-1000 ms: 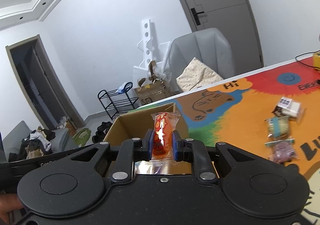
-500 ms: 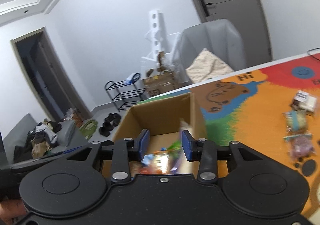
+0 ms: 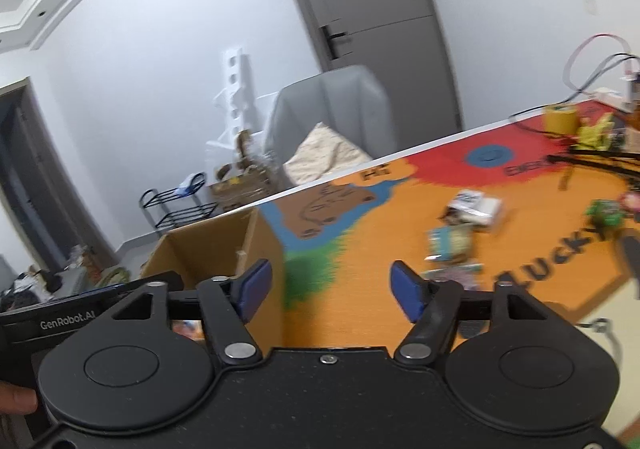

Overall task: Organize snacks
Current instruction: 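Move both open tools back over the pink packet and green candy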

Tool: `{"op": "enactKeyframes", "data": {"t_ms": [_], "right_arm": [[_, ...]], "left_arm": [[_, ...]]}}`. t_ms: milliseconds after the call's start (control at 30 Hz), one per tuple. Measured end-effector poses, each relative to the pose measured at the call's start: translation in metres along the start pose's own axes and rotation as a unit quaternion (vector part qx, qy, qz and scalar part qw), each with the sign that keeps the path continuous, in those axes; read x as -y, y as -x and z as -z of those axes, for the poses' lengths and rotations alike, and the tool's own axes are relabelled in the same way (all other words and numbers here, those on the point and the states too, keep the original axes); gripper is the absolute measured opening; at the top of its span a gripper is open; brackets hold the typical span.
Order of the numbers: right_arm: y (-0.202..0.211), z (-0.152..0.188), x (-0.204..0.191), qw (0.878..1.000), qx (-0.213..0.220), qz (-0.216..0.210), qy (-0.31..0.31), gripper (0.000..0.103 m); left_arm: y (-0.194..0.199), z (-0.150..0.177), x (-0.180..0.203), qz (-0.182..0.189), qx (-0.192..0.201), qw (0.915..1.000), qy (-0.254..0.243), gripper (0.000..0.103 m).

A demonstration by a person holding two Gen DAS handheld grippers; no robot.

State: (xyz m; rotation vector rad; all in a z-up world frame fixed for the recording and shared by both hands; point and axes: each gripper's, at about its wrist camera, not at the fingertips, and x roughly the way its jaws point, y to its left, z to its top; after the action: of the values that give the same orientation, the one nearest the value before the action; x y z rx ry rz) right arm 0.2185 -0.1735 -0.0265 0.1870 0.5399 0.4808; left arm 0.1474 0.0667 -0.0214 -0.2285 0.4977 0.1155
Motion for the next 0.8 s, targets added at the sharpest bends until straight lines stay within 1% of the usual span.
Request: {"op": "enactKeyframes", "data": {"t_ms": [200,333,400,633,800], "right_arm": [[0.033,0.004,0.038,0.998,0.019,0.050,-0.015,0.084],[0.052,0.007,0.062,0.997,0.022,0.075,-0.027,0.085],[0.062,0.009,0.073,0.995,0.024,0.089,-0.031,0.086],[0.083,0.017,0.106,0.991,0.031,0.121,-0.056,0.091],[0.093,0.023,0.127,0.988,0.035,0.132,-0.069,0.092]], "left_arm": [[-0.010,0.003,0.039,0.038,-0.008,0.9989,-0.025,0.102],[-0.013,0.007,0.064,0.060,-0.006,0.9975,-0.037,0.103],[-0.016,0.009,0.077,0.069,-0.012,0.9966,-0.043,0.103],[-0.020,0.021,0.114,0.096,-0.031,0.9926,-0.068,0.103],[-0.024,0.030,0.137,0.114,-0.041,0.9898,-0.075,0.103]]}}
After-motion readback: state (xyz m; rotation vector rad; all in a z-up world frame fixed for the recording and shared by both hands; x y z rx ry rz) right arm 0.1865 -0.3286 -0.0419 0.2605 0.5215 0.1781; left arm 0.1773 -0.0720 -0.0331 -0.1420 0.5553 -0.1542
